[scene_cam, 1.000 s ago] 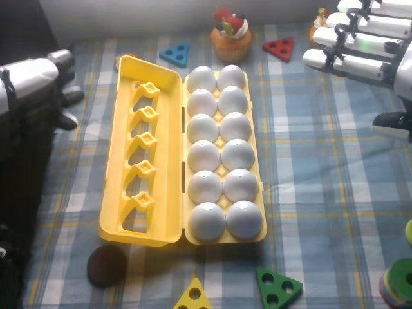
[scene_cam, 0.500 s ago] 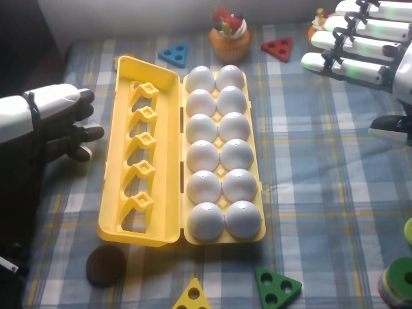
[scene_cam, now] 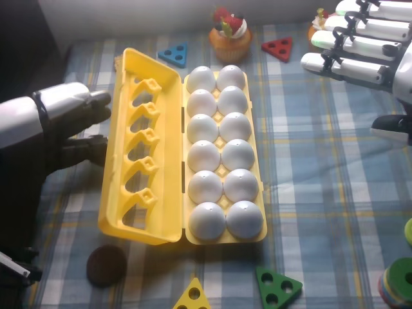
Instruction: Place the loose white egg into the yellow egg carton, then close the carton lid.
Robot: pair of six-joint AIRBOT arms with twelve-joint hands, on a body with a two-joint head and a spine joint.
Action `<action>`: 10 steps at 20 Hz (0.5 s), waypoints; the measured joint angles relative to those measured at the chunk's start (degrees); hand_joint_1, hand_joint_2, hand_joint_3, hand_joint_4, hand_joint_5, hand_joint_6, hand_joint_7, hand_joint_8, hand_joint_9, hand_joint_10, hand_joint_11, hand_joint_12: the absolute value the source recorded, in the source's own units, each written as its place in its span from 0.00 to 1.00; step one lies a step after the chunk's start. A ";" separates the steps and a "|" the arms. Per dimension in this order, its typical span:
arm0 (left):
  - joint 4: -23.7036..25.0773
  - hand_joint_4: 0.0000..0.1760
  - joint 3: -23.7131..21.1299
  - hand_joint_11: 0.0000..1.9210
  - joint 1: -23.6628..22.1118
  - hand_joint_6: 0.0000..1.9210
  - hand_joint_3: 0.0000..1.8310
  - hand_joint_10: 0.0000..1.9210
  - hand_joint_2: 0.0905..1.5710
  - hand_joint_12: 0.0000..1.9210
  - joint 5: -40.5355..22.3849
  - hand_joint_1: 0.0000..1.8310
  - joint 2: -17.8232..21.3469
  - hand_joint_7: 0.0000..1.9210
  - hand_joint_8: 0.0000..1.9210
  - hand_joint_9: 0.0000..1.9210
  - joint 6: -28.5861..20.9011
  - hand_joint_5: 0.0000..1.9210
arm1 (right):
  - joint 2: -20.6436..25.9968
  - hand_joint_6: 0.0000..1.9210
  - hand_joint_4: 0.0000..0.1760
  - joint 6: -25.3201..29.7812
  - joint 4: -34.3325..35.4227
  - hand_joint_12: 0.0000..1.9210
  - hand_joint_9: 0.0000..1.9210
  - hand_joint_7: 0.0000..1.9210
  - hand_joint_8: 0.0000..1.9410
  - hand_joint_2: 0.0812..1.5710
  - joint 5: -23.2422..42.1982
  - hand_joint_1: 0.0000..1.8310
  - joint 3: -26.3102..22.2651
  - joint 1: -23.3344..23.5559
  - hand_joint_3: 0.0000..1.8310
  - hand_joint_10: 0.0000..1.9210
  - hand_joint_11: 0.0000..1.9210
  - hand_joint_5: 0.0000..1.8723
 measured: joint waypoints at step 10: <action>10.03 0.57 -2.84 0.02 -9.60 0.00 0.00 0.00 0.77 0.72 -4.48 0.10 1.57 0.00 0.00 0.17 2.45 0.00 | 0.17 0.00 0.08 0.00 0.90 0.00 0.00 0.00 0.00 0.87 0.50 0.17 0.00 0.00 0.00 0.00 0.00 0.00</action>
